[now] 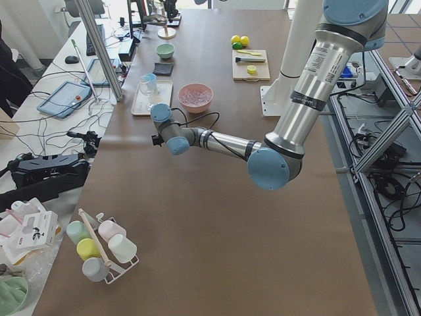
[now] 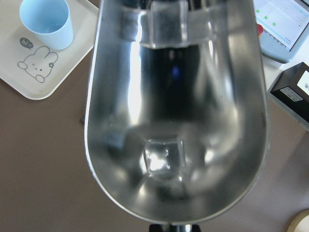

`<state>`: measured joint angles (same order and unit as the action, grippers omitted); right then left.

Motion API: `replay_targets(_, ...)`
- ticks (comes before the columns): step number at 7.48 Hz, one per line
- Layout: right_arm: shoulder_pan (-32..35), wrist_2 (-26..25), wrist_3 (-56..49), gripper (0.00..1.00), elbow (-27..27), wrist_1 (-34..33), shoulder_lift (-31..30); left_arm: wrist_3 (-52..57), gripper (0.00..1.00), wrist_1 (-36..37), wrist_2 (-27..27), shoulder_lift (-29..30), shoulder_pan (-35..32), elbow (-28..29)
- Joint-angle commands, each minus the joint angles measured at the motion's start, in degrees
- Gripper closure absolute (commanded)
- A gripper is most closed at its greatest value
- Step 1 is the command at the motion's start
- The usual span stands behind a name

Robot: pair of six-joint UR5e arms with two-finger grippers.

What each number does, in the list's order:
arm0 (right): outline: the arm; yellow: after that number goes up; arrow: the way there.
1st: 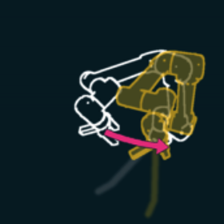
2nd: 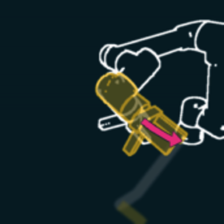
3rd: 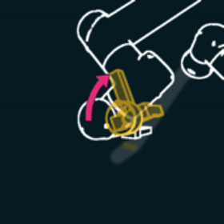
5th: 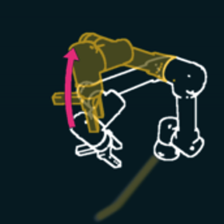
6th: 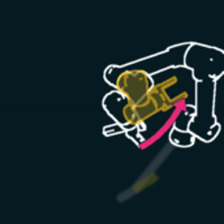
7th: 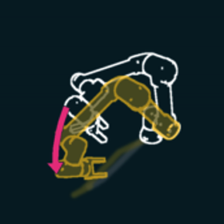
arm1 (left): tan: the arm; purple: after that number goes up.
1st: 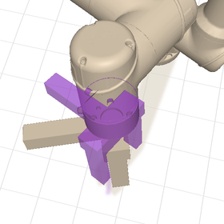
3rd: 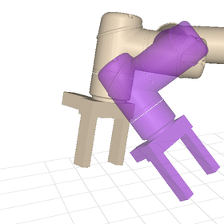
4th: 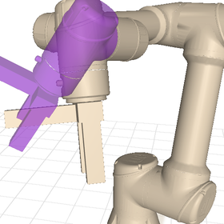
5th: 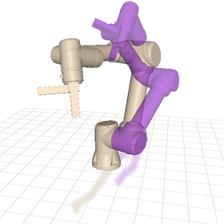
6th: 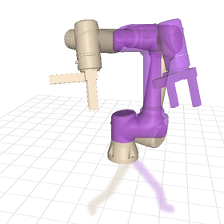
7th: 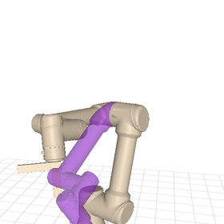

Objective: Put ice in cup with scoop
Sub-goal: 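Retract the left arm to rest while the right arm carries the scoop away, then move the scoop over the blue cup on the tray with the right gripper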

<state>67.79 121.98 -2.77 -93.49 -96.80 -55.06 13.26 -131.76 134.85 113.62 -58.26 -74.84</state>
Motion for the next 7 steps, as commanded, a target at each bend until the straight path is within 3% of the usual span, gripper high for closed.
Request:
replay_targets(1,-1.9,0.1,0.1,1.0,9.3,-0.3,5.5,-0.1,0.03,10.0,0.6,-0.9,-2.5,-0.2)
replay_targets(3,-4.1,0.4,0.0,1.0,15.6,-1.6,9.6,-0.2,0.03,18.3,0.1,-1.1,-3.9,-0.3)
replay_targets(5,-6.8,0.8,-1.1,1.0,18.6,-6.9,14.1,-0.3,0.03,22.8,-2.9,-1.2,-5.3,-0.6)
replay_targets(7,-9.0,0.9,-5.4,1.0,26.4,-10.7,21.2,-0.3,0.03,30.6,-6.9,-2.3,-7.1,-5.3)
